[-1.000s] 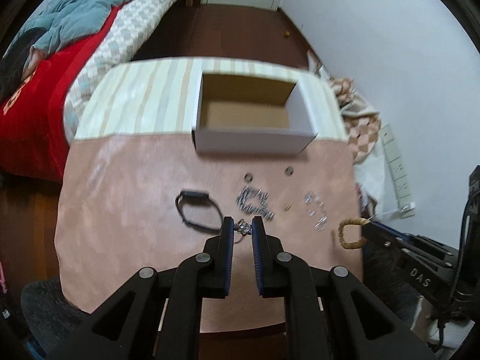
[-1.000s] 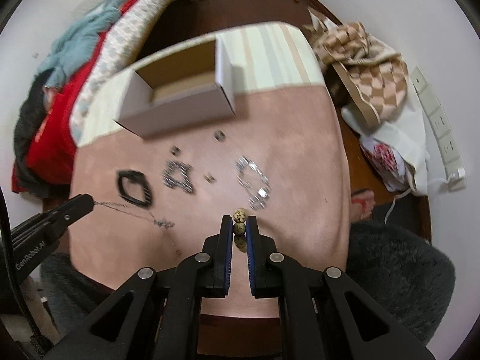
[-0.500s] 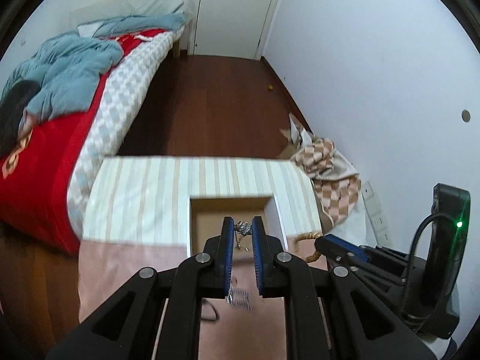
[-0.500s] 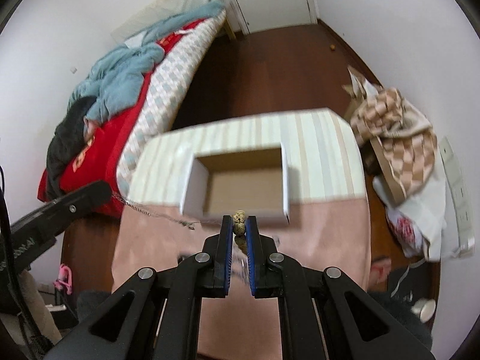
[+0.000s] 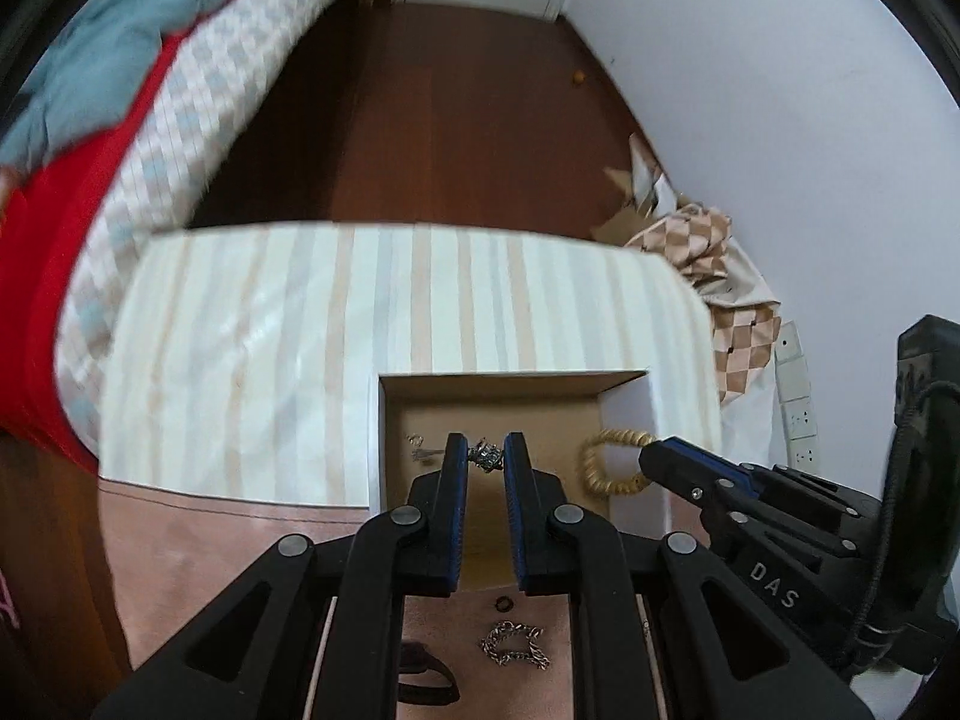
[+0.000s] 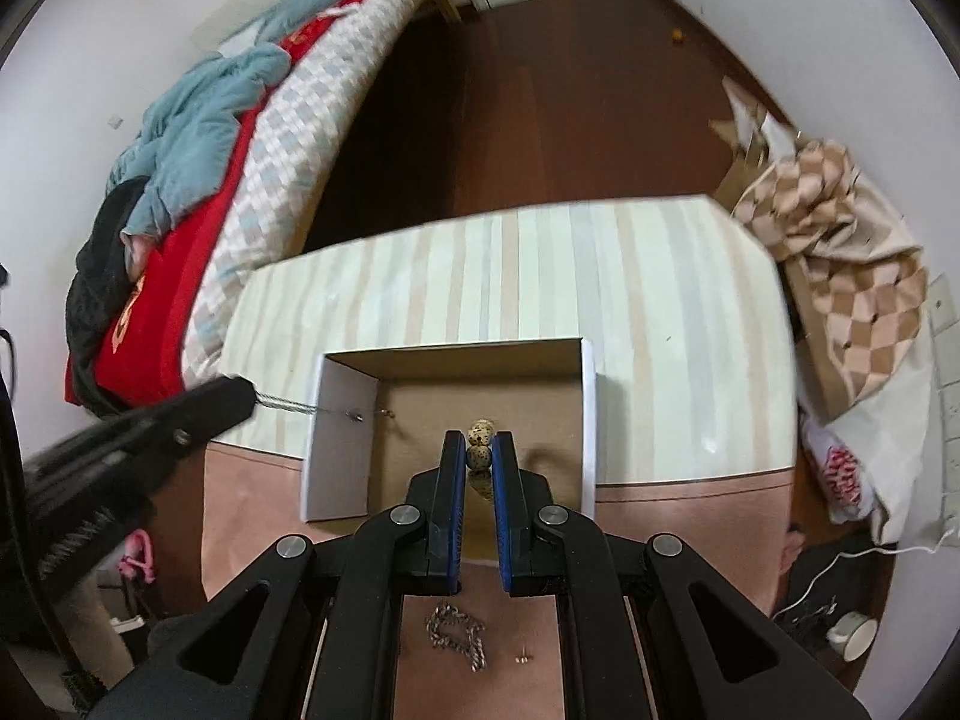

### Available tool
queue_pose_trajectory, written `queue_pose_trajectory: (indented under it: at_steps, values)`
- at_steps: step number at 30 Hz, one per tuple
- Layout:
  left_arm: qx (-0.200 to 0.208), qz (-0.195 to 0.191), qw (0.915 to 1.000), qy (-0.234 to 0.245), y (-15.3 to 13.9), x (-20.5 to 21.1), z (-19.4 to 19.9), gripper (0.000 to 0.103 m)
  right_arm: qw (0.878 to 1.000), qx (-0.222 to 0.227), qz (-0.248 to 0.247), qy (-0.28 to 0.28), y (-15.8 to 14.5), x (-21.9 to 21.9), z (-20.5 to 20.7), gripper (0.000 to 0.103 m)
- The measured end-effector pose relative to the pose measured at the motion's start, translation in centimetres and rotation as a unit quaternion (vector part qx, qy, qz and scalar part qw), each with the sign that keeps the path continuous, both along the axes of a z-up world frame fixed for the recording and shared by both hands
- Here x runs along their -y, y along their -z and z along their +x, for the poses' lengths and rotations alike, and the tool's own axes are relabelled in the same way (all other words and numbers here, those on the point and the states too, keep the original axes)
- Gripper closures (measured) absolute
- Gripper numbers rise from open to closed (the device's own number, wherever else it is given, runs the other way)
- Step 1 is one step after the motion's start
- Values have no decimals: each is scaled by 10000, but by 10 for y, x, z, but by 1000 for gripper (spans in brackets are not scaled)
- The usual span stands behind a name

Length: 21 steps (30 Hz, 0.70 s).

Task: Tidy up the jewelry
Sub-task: 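Carry both items into the white box and open both tools, then raise both open tools away from the box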

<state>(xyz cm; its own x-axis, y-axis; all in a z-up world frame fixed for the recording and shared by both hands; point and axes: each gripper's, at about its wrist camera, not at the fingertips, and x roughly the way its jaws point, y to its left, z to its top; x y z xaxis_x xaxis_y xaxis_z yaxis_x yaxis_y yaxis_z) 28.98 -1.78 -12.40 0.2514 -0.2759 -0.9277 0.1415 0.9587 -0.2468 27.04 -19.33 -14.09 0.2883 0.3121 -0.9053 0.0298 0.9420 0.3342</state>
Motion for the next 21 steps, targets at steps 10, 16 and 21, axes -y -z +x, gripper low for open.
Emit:
queue_pose_trajectory:
  at_steps: [10, 16, 21]
  values:
    - [-145, 605, 9974, -365, 17, -12, 14, 41, 9995, -221, 195, -79, 23, -10, 24, 94]
    - [108, 1051, 9936, -410, 13, -17, 8, 14, 9977, -627, -206, -124, 42, -4, 22, 51]
    - [468, 1293, 9886, -611, 7, -27, -7, 4, 9969, -297, -720, -145, 20, -7, 4, 42]
